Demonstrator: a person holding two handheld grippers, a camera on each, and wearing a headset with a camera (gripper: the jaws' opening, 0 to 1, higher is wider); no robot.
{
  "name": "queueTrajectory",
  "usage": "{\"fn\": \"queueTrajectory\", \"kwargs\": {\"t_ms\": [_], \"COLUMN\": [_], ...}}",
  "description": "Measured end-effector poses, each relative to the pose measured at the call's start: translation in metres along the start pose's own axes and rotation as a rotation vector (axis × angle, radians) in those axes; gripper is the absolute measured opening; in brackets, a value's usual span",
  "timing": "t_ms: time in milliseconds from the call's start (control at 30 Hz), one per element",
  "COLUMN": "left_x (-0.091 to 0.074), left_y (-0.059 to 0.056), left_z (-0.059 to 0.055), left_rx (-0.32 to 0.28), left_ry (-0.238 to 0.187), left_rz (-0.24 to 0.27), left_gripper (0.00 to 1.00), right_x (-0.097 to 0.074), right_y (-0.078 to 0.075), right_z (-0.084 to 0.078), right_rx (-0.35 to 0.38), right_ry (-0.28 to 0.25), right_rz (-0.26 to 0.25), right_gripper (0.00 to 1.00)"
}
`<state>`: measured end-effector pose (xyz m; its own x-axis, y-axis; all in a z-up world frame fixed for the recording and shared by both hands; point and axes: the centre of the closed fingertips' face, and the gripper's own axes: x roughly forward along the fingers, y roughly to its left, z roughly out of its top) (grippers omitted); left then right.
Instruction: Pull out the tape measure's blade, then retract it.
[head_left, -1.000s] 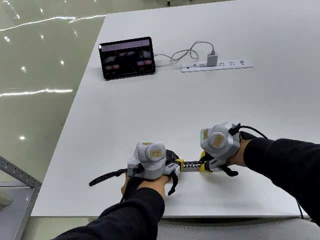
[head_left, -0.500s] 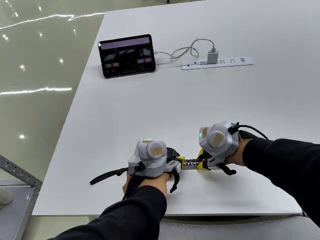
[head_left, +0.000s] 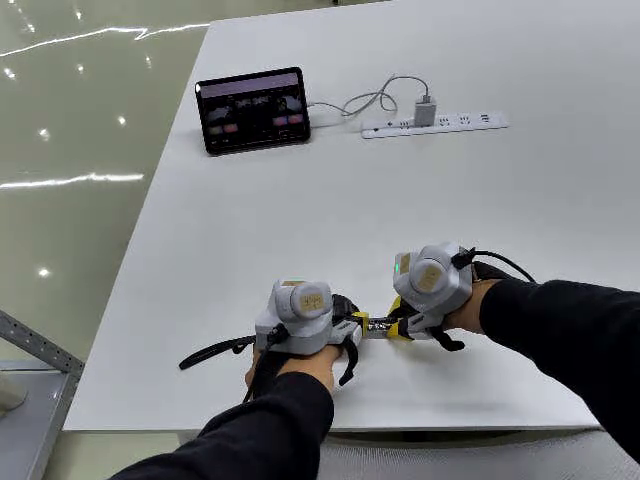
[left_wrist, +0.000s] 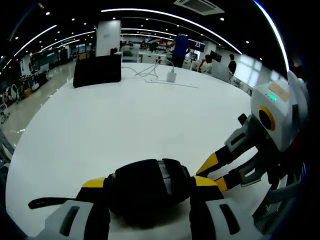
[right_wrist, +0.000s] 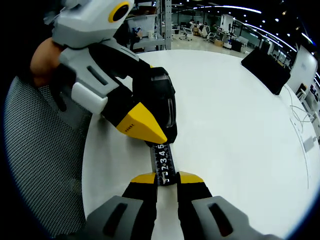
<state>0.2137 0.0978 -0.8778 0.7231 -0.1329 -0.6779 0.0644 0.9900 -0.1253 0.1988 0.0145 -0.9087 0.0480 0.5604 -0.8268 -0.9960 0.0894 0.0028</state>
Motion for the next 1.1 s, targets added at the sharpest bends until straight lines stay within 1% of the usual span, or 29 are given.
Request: {"fn": "queueTrajectory", "kwargs": {"t_ms": [100,167,300,567,667,700,767,1067,1100], "left_x": [0.000,-0.001,0.000,0.001,0.001,0.001,0.001,0.000,0.000], "left_y": [0.000,0.000,0.000,0.000,0.000,0.000,0.000,0.000,0.000], "left_z": [0.000,-0.001,-0.001,-0.001,-0.001,-0.001,-0.001,-0.001,-0.001], "left_rx": [-0.004,-0.003,-0.001,0.001,-0.002,-0.004,-0.008,-0.008,-0.008], "left_ry": [0.004,0.003,0.005,0.001,0.002,0.001,0.002,-0.002,-0.002], "left_rz": [-0.004,-0.006,-0.011,-0.010,-0.012,-0.012,-0.014,-0.014,-0.015], "left_gripper": [0.60,0.60,0.59,0.60,0.60,0.60,0.60,0.60,0.60], "right_x": [0.001,0.001,0.002,0.003,0.004,0.004,0.004,0.006,0.006], "right_y": [0.001,0.001,0.002,0.001,0.002,0.002,0.002,0.001,0.001], "right_z": [0.001,0.002,0.003,0.008,0.009,0.010,0.011,0.013,0.013], "right_rx": [0.009,0.035,0.018,0.030,0.016,-0.008,0.006,-0.010,0.006], "right_ry": [-0.003,-0.004,-0.016,-0.024,-0.031,-0.036,-0.038,-0.040,-0.041], "right_rz": [0.001,0.002,0.001,-0.001,0.004,0.002,0.000,0.001,0.005], "right_gripper": [0.10,0.10,0.10,0.10,0.10,0.10,0.10,0.10,0.10]}}
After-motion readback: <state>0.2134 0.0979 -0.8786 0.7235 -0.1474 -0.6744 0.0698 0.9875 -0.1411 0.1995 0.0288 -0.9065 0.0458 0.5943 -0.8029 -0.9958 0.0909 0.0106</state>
